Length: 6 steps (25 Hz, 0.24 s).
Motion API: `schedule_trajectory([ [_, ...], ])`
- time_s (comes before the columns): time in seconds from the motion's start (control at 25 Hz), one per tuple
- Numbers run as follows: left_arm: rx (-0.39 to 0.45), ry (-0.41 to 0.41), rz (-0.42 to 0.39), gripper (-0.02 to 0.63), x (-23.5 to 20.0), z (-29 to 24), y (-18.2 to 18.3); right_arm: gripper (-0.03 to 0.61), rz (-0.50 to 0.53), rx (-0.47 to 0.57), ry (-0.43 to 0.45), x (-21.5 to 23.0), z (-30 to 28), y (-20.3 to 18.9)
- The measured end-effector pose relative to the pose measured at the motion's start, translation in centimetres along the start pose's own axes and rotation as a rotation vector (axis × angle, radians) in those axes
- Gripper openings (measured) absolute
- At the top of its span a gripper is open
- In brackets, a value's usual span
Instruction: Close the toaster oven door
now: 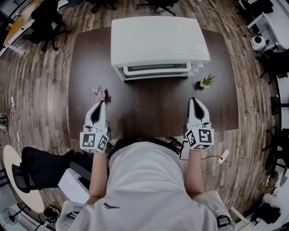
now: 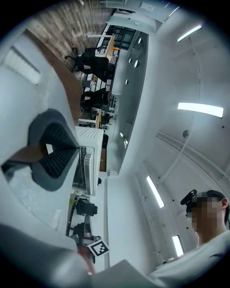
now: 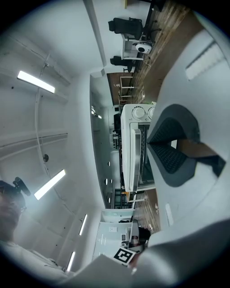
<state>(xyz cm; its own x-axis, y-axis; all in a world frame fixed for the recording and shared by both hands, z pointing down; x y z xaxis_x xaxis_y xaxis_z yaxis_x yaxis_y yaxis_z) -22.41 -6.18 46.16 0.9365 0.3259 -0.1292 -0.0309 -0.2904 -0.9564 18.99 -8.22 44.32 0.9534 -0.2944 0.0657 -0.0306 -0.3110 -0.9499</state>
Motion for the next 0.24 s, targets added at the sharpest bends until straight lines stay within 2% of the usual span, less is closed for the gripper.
schedule_trajectory([
  [0.24,0.000,0.007,-0.003,0.002,-0.32,0.12,-0.10,0.000,0.000,0.000,0.010,-0.12,-0.44,0.13],
])
Point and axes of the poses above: the fingertips, and each gripper's own axes: z backward along the fingers, x to its right, y out of its top, the point moved 8 cm from there along z, backward along the fingers, and after that the axes turned 7 degrees about -x, right-handed, at the moved point
